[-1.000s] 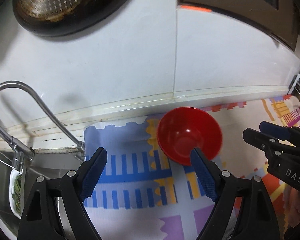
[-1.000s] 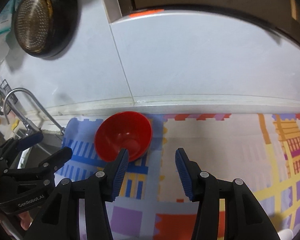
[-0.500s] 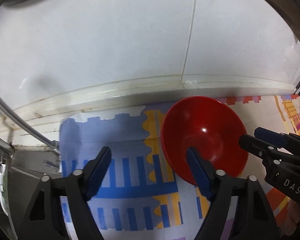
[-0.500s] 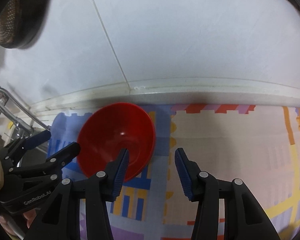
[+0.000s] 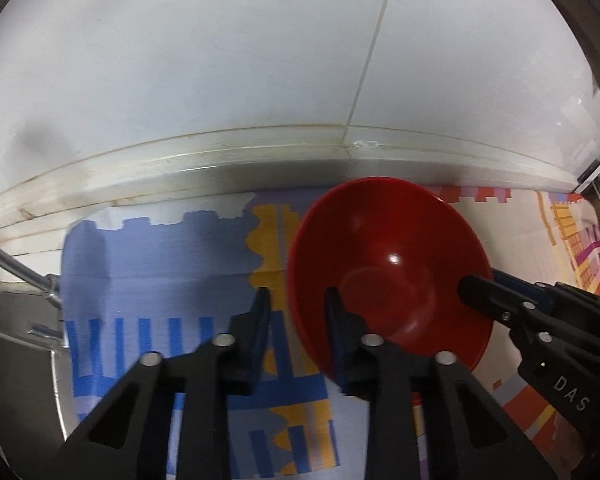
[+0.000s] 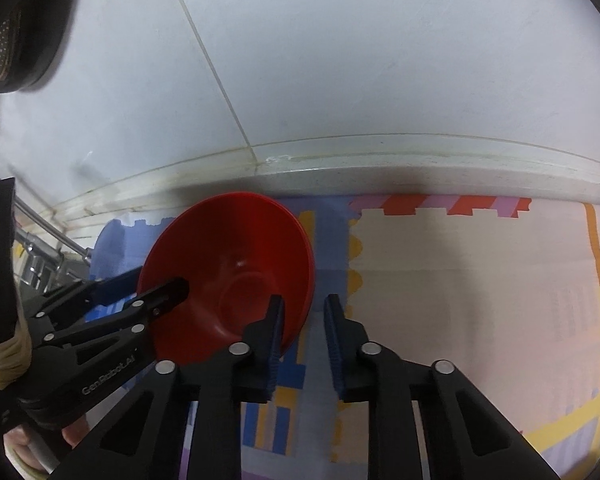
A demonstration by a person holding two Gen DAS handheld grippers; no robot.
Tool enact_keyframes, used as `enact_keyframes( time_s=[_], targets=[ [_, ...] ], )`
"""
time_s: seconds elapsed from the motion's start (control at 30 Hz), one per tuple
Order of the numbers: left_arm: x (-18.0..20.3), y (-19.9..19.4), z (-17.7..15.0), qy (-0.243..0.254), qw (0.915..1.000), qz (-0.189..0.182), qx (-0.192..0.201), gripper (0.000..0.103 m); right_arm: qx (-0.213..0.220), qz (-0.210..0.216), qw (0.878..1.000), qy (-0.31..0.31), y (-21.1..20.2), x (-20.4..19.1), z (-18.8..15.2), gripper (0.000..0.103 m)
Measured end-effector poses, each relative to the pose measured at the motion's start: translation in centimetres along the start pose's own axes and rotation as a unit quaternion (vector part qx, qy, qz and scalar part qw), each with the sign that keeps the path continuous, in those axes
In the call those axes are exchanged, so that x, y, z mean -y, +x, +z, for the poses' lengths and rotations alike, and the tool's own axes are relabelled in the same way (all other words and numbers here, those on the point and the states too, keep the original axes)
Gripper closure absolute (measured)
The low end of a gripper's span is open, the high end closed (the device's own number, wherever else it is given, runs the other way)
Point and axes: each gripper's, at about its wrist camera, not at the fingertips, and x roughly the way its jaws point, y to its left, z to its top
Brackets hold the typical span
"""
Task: Organize plates and bowls
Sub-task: 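Close both grippers on the rim of the red bowl, then carry the red bowl with both grippers over the white bowl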
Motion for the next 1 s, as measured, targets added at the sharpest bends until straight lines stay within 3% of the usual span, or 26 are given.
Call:
enact_keyframes(
  time_s=[0.3, 0.47, 1.0],
  targets=[
    [0.4, -0.1, -0.1, -0.016, 0.9999, 0.002, -0.004, 0.088, -0.003, 0.003, 1.000, 0.013, -0.1, 0.0, 0.2, 0.089],
    [0.6, -2.1, -1.0, -0.022, 0.9997, -0.003, 0.007, 0.088, 0.000, 0.003, 1.000, 0.020, -1.0, -0.2, 0.0, 0.089],
    [5.6, -11.4, -4.5, 0.010, 0.9967, -0.041, 0.069, 0.087, 0.047, -0.019, 0.998, 0.024, -10.5, 0.5, -3.7, 0.089]
  ],
)
